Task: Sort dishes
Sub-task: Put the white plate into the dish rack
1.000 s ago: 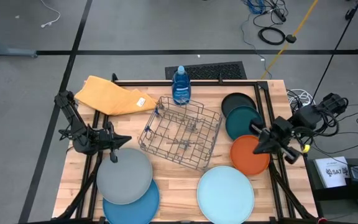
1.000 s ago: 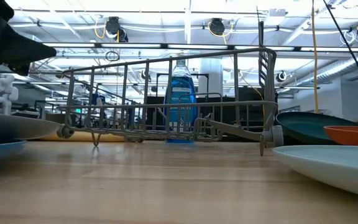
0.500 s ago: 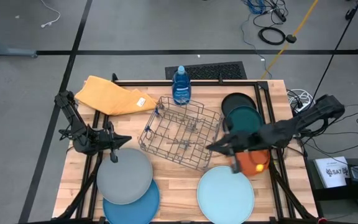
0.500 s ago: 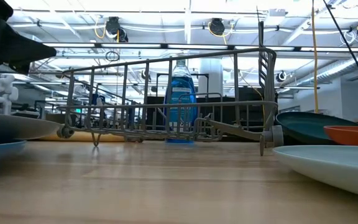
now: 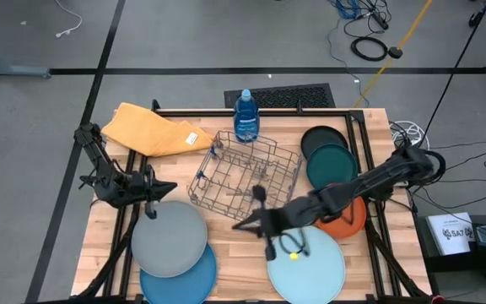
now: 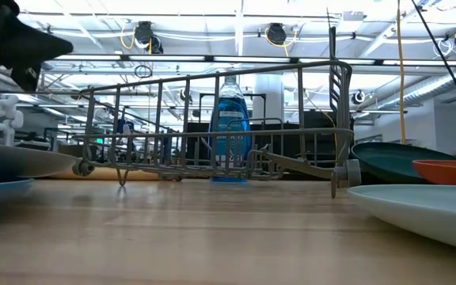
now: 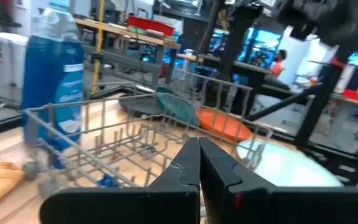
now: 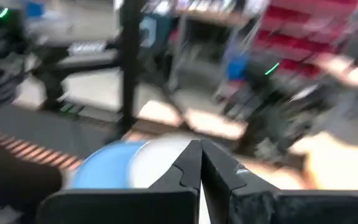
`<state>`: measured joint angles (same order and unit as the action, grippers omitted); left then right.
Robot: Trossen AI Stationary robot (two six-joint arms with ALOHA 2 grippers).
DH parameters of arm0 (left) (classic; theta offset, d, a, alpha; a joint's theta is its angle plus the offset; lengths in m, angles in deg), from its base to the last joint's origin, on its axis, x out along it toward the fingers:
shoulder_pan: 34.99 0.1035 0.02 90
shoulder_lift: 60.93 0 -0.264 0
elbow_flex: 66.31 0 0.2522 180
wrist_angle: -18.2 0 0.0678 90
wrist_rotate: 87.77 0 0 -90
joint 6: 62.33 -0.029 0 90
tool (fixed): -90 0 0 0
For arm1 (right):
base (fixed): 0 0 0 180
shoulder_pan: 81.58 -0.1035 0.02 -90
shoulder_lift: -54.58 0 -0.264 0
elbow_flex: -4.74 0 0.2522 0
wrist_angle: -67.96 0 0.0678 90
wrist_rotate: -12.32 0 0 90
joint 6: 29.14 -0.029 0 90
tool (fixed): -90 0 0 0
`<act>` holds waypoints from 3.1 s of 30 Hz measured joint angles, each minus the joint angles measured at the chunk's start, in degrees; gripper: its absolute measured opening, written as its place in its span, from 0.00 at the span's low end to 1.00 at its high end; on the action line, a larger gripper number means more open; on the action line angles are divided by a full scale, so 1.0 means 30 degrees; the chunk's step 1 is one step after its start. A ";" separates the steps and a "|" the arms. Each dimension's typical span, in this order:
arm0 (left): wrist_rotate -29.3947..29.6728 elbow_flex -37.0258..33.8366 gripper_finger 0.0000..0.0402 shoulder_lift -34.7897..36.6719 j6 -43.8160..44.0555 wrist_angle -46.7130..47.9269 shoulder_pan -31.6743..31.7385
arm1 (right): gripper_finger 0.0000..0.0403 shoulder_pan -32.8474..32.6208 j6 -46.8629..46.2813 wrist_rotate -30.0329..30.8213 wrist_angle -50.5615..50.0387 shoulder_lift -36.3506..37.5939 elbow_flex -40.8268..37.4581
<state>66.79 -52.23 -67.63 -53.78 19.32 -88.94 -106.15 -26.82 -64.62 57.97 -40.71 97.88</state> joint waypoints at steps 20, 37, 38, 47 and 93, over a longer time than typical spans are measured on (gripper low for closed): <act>-0.5099 0.0289 0.00 0.0000 -0.3160 -0.2624 -0.0001 | 0.24 -0.6452 -2.2682 -0.1782 -1.1885 -0.4649 0.4742; -0.5901 0.0325 0.00 0.0000 -0.3007 -0.2618 0.0000 | 0.59 -0.8247 -2.9118 -0.0766 -1.3321 -0.8316 0.4728; -0.5901 0.0329 0.00 0.0000 -0.3007 -0.2618 -0.0004 | 0.60 -0.8181 -2.9084 -0.0753 -1.3646 -0.8316 0.4728; -0.5901 0.0340 0.00 0.0000 -0.3007 -0.2505 0.0000 | 0.62 -0.7407 -2.7913 -0.0841 -1.5857 -0.8316 0.4728; -0.5730 0.0354 0.00 0.0007 -0.4001 -0.1889 -0.0004 | 0.63 -0.6372 -2.6687 -0.2367 -1.4189 -0.9953 0.4742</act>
<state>49.60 -51.16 -67.60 -65.78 13.65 -88.95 -125.27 -106.88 -71.72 15.40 -70.57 112.11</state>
